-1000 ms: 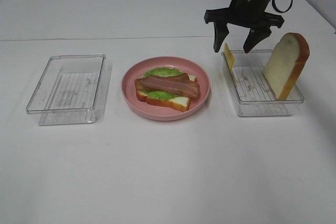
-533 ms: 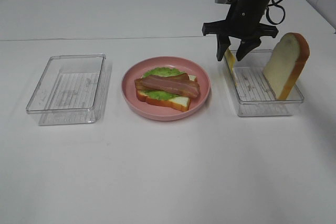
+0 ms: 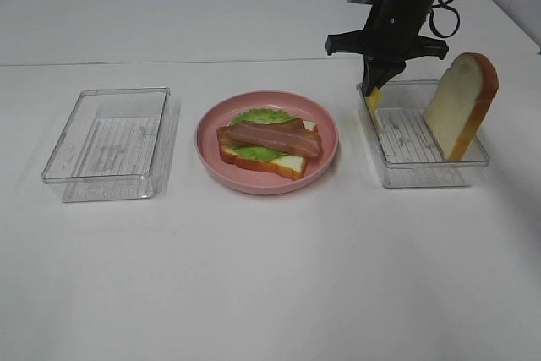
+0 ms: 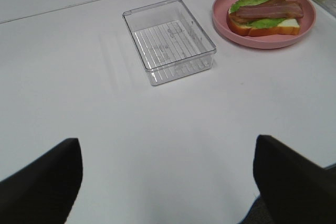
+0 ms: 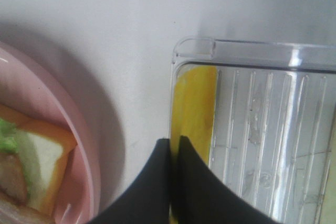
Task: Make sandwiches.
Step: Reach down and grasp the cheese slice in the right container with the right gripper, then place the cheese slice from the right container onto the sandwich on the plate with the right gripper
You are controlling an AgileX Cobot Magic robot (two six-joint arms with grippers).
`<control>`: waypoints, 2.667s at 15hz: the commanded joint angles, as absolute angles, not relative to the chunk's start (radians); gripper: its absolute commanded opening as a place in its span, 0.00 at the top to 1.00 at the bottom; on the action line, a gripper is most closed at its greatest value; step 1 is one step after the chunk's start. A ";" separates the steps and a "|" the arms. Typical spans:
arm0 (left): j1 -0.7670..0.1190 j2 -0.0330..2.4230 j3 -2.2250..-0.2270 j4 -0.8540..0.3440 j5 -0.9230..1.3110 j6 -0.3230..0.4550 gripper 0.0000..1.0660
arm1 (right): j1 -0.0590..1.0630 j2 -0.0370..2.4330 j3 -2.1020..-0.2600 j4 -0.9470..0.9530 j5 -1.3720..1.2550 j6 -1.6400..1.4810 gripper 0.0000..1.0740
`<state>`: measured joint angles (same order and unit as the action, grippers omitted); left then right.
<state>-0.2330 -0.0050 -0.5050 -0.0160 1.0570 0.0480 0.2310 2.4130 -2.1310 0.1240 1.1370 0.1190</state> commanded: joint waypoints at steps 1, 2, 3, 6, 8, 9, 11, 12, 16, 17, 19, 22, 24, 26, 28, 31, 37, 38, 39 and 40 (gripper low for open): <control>-0.232 -0.030 -0.498 -0.018 1.046 0.045 0.21 | 0.231 2.378 -2.137 0.114 1.137 0.115 1.00; -0.232 -0.030 -0.498 -0.018 1.046 0.045 0.21 | 0.231 2.358 -2.137 0.115 1.138 0.115 1.00; -0.232 -0.030 -0.498 -0.018 1.046 0.045 0.21 | 0.233 2.320 -2.137 0.123 1.144 0.115 1.00; -0.232 -0.030 -0.498 -0.018 1.046 0.045 0.21 | 0.235 2.264 -2.137 0.180 1.165 0.097 1.00; -0.232 -0.030 -0.498 -0.018 1.046 0.045 0.21 | 0.235 2.240 -2.137 0.301 1.184 0.047 1.00; -0.232 -0.030 -0.498 -0.018 1.046 0.045 0.21 | 0.236 2.239 -2.137 0.362 1.187 0.021 1.00; -0.232 -0.030 -0.498 -0.018 1.046 0.045 0.21 | 0.267 2.251 -2.136 0.467 1.208 -0.013 1.00; -0.232 -0.030 -0.498 -0.018 1.046 0.045 0.21 | 0.296 2.254 -2.136 0.465 1.207 -0.015 1.00; -0.232 -0.030 -0.498 -0.018 1.046 0.045 0.21 | 0.411 2.283 -2.136 0.480 1.178 -0.012 1.00; -0.232 -0.030 -0.498 -0.018 1.046 0.045 0.21 | 0.441 2.296 -2.136 0.487 1.162 -0.012 1.00; -0.232 -0.030 -0.498 -0.018 1.046 0.045 0.21 | 0.479 2.321 -2.136 0.499 1.126 -0.012 1.00; -0.232 -0.030 -0.498 -0.018 1.046 0.045 0.21 | 0.489 2.372 -2.136 0.522 1.073 0.000 1.00; -0.232 -0.030 -0.498 -0.018 1.046 0.045 0.21 | 0.487 2.390 -2.136 0.464 1.072 0.039 1.00; -0.232 -0.030 -0.498 -0.018 1.046 0.045 0.21 | 0.487 2.392 -2.136 0.358 1.072 0.090 1.00; -0.232 -0.030 -0.498 -0.018 1.046 0.045 0.21 | 0.486 2.392 -2.136 0.258 1.085 0.150 1.00; -0.232 -0.030 -0.498 -0.018 1.046 0.045 0.21 | 0.486 2.392 -2.136 0.199 1.102 0.178 1.00; -0.232 -0.030 -0.498 -0.018 1.046 0.045 0.21 | 0.486 2.392 -2.136 0.188 1.107 0.172 0.33; -0.232 -0.030 -0.498 -0.018 1.046 0.045 0.21 | 0.486 2.390 -2.136 0.175 1.113 0.172 0.32; -0.232 -0.030 -0.498 -0.018 1.046 0.045 0.21 | 0.486 2.387 -2.137 0.163 1.126 0.172 0.32; -0.232 -0.030 -0.498 -0.018 1.046 0.045 0.21 | 0.486 2.381 -2.137 0.149 1.136 0.172 0.32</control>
<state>-0.2330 -0.0050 -0.5050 -0.0160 1.0570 0.0480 0.4880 2.3900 -2.1310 0.1530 1.1280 0.1640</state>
